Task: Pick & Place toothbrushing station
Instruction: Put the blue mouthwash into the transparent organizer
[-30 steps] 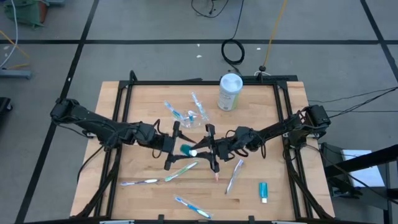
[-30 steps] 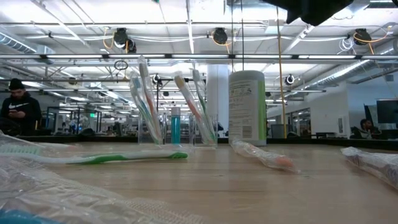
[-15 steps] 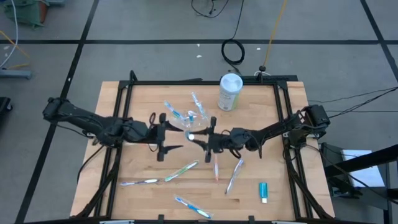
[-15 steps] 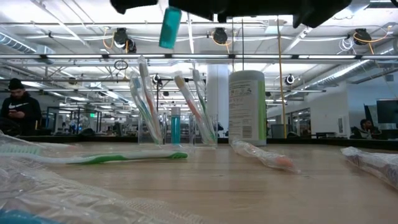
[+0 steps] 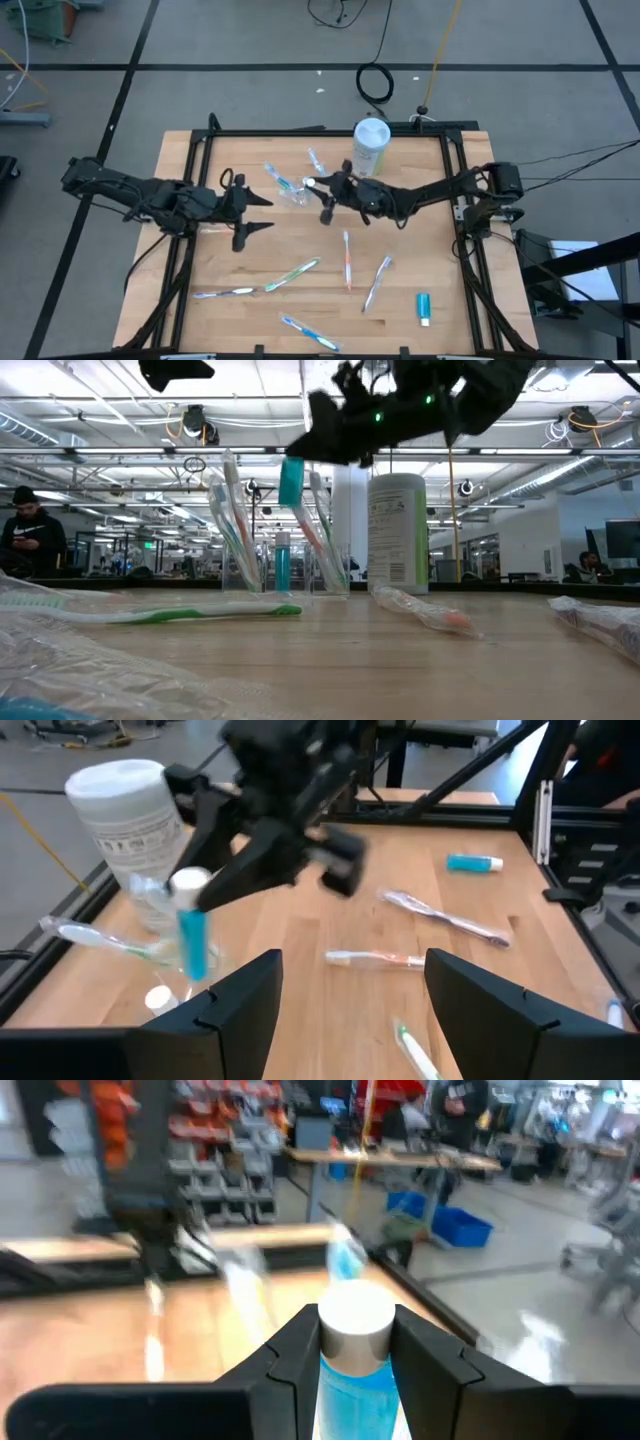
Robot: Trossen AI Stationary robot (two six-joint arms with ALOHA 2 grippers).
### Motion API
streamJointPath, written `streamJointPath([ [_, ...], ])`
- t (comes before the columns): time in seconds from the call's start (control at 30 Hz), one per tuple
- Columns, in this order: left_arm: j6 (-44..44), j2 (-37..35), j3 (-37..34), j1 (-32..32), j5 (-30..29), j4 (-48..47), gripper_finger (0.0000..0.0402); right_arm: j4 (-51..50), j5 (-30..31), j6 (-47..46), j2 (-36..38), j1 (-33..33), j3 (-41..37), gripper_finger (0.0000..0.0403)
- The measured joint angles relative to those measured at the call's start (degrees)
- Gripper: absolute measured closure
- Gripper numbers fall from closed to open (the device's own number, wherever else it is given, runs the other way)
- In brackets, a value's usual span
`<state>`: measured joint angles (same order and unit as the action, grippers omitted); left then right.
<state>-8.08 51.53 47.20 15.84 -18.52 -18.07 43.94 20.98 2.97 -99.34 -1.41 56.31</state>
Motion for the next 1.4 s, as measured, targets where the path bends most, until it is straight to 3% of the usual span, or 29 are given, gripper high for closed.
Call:
streamJointPath([
  [0.3, 0.1, 1.8, 0.0, 0.0, 0.8, -0.3, 0.0151, 0.4, -1.3, -2.1, -8.1, -1.7, 4.5, 0.0307],
  [0.5, 0.1, 2.6, 0.0, 0.0, 0.8, -0.7, 0.0151, -1.2, 10.6, 0.0, -9.4, -1.4, 5.3, 0.0307],
  [0.63, 0.4, 2.6, 0.0, 0.0, 0.8, -0.7, 0.0151, -1.4, 13.5, 0.3, -9.4, -1.4, 5.3, 0.0307],
  [0.87, 0.4, 2.6, 0.0, 0.0, 0.8, -0.7, 0.0151, -3.0, 13.5, 0.2, -9.4, -0.7, 5.3, 0.0307],
  [1.4, 0.4, 2.6, 0.0, 0.0, 0.8, -0.7, 0.0151, -11.0, 13.2, -10.0, -9.4, -0.6, 5.3, 0.0306],
])
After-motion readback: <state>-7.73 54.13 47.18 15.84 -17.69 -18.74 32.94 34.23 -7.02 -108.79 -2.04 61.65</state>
